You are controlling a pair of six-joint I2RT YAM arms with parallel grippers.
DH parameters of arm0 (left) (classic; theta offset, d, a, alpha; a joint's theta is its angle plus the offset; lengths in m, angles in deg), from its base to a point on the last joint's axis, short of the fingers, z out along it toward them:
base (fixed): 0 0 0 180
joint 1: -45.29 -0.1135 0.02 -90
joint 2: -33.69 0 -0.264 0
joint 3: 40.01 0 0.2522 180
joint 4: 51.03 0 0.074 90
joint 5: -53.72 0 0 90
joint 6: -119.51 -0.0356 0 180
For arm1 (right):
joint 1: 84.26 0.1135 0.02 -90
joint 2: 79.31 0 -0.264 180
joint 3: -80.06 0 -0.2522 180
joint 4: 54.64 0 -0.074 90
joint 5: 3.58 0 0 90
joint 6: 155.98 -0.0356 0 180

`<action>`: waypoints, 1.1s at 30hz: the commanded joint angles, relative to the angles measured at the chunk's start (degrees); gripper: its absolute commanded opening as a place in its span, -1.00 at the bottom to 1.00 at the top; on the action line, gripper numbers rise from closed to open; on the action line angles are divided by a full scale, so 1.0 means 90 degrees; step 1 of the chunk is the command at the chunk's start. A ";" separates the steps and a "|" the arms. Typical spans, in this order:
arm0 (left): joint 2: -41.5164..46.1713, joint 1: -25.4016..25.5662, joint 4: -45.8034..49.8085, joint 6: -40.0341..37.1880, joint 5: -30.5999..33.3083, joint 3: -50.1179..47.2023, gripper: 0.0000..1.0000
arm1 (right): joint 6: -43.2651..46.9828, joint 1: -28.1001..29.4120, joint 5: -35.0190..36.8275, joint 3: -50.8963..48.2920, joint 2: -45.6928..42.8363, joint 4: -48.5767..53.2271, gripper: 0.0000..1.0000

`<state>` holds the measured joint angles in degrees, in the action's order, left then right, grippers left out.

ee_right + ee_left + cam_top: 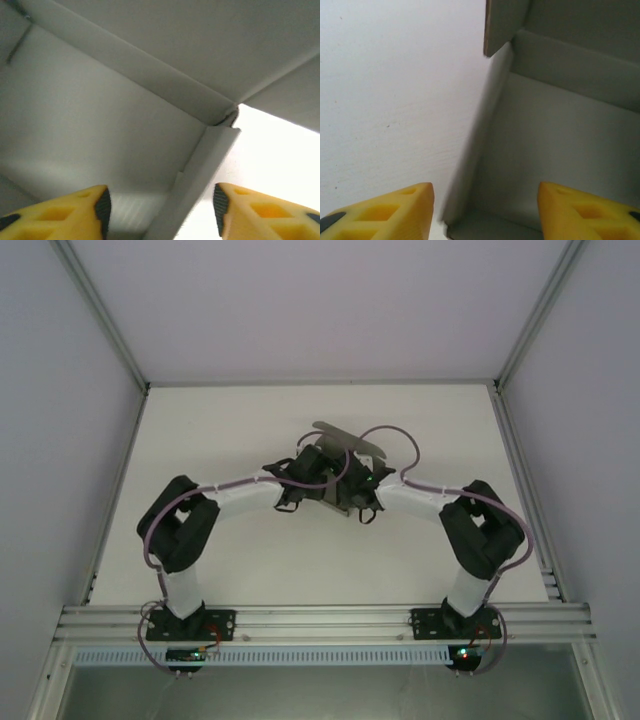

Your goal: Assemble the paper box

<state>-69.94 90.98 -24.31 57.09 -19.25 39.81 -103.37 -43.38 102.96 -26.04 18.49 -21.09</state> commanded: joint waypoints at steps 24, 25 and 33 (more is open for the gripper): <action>0.1430 -0.2185 0.0869 -0.3338 -0.3337 0.1128 0.99 | 0.4829 -0.1731 -0.1970 0.1362 -0.1683 0.1170 0.93; 0.1171 -0.2186 0.1029 -0.3615 -0.3476 0.1386 0.99 | 0.4963 -0.1789 -0.1982 0.1549 -0.1499 0.1367 0.88; -0.0245 -0.2167 0.1700 -0.4391 -0.4379 0.2741 0.64 | 0.5711 -0.2346 -0.2940 0.2243 -0.0551 0.2061 0.63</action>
<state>-70.01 71.31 -13.43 21.83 -54.02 60.01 -56.05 -63.09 81.58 -8.51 11.28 -8.47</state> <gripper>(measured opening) 0.839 0.828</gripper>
